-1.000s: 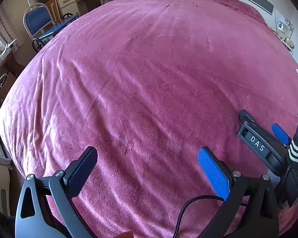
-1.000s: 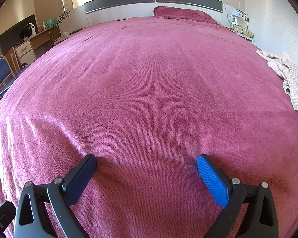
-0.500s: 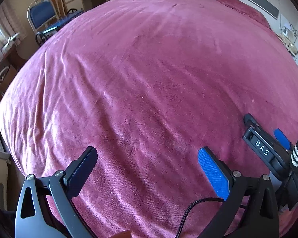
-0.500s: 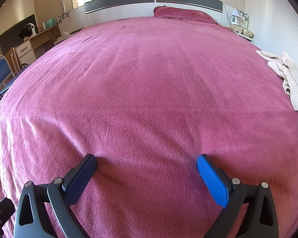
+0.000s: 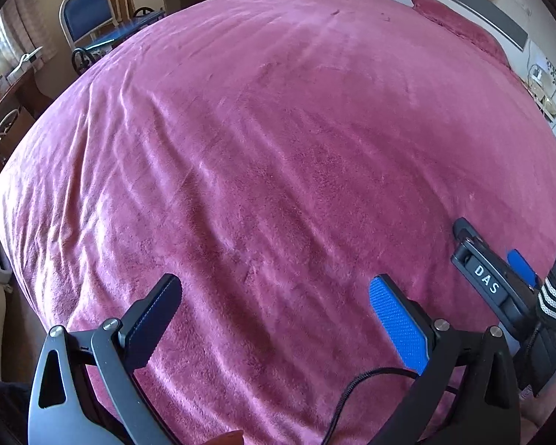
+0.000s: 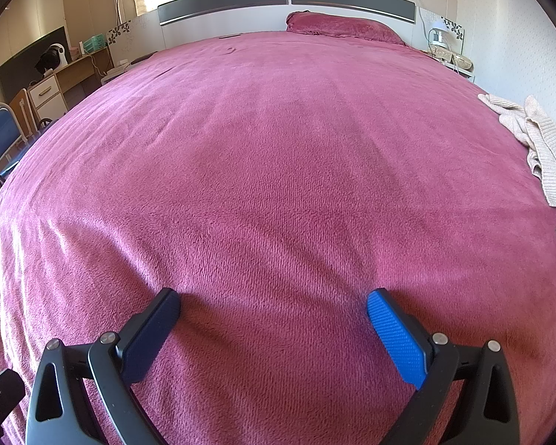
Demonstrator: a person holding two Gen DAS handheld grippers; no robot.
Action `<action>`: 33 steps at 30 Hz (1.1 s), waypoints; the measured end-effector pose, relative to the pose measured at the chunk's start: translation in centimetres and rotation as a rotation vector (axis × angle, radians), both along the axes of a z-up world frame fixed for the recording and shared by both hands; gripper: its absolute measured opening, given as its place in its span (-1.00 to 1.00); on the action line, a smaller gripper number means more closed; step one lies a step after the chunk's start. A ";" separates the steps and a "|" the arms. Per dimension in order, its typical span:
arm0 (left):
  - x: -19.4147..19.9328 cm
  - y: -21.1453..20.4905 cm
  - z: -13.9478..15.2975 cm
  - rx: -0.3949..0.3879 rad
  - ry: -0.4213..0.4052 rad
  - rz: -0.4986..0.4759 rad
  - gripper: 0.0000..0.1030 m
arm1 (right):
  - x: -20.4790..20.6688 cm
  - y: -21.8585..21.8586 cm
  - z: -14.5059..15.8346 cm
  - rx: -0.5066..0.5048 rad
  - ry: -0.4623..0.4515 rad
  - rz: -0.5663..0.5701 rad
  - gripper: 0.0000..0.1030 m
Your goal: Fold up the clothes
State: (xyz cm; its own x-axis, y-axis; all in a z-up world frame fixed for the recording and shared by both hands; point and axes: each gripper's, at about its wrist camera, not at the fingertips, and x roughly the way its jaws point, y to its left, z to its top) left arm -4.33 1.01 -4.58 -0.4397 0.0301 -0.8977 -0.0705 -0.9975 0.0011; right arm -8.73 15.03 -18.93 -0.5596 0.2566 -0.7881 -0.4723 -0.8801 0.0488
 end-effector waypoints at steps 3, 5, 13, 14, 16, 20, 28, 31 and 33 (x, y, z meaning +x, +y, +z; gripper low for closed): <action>0.0 0.0 0.6 -0.009 0.015 -0.013 1.00 | -0.3 -0.1 0.1 0.006 -0.016 0.000 1.00; 0.0 -0.1 1.0 -0.014 0.025 -0.010 1.00 | -0.4 -0.1 0.1 0.009 -0.020 0.000 1.00; 0.8 0.9 1.6 -0.039 0.068 -0.055 1.00 | -1.4 2.6 0.8 -0.115 -0.041 0.136 1.00; 0.7 1.2 1.7 -0.041 0.069 -0.062 1.00 | -1.0 3.5 1.2 -0.135 -0.026 0.151 0.96; 0.7 1.8 1.8 -0.037 0.076 -0.078 1.00 | 0.0 5.4 2.1 -0.130 -0.012 0.151 0.90; 0.6 3.7 1.4 -0.043 0.075 -0.099 1.00 | 2.9 12.0 4.1 0.007 -0.036 -0.002 0.89; 2.4 6.2 -2.8 -0.070 0.061 -0.163 1.00 | 8.2 30.1 9.3 0.070 0.001 -0.196 0.81; 2.5 7.1 -3.3 -0.077 0.051 -0.164 1.00 | 8.9 36.8 10.8 0.060 -0.017 -0.250 0.82; 2.7 7.7 -3.6 -0.077 0.050 -0.165 1.00 | 8.6 40.1 11.1 0.069 -0.062 -0.254 0.82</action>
State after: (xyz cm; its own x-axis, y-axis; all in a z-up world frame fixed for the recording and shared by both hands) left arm -1.65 8.68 -8.15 -0.4789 0.0378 -0.8771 -0.2310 -0.9693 0.0844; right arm -0.17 55.11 -7.84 -0.4213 0.4367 -0.7949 -0.6789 -0.7330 -0.0428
